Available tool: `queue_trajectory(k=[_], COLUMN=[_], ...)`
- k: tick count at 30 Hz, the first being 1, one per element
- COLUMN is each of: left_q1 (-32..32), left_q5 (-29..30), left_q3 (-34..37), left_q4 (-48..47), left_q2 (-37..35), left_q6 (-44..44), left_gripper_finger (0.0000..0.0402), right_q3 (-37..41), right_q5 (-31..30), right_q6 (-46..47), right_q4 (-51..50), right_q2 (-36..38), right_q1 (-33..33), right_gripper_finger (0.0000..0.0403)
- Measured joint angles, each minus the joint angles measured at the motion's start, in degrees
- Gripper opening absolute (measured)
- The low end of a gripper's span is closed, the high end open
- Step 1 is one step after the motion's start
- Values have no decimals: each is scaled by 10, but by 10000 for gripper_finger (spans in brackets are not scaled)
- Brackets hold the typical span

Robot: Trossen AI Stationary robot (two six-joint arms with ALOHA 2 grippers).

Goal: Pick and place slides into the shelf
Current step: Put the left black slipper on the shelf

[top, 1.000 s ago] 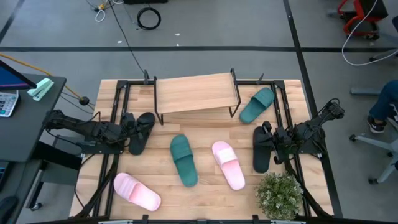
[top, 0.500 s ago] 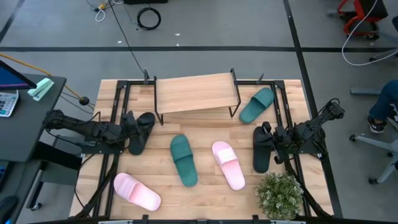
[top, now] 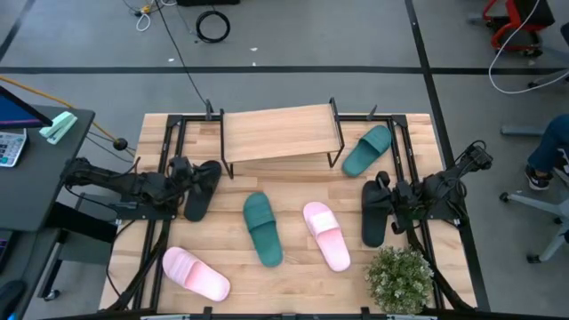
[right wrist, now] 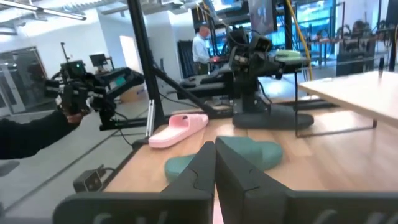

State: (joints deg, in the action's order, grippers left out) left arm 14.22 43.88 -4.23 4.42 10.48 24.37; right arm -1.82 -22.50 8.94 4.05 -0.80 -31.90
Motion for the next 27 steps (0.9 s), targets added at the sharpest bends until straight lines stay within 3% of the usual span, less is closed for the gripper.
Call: queue_trajectory(k=[5, 12, 19, 21, 27], left_q1=[5, 9, 9, 8, 1], left_q5=[-20, -184, -191, -189, -159], left_q3=[0, 0, 0, -11, -100], left_q4=[-4, 8, 5, -39, -286], left_q2=[0, 0, 0, 0, 22], left_q6=[-49, -16, -35, -43, -29], left_gripper_finger=[23, 13, 48, 60, 87], right_q3=[-2, -2, -2, -2, -2], right_q5=[4, 5, -16, -36, -57], right_q6=[45, 138, 141, 125, 109], right_q4=[-2, -18, 18, 18, 18], right_q2=[0, -22, -70, -84, -125], right_q1=[0, 0, 0, 0, 14], right_gripper_finger=[14, 19, 50, 61, 95])
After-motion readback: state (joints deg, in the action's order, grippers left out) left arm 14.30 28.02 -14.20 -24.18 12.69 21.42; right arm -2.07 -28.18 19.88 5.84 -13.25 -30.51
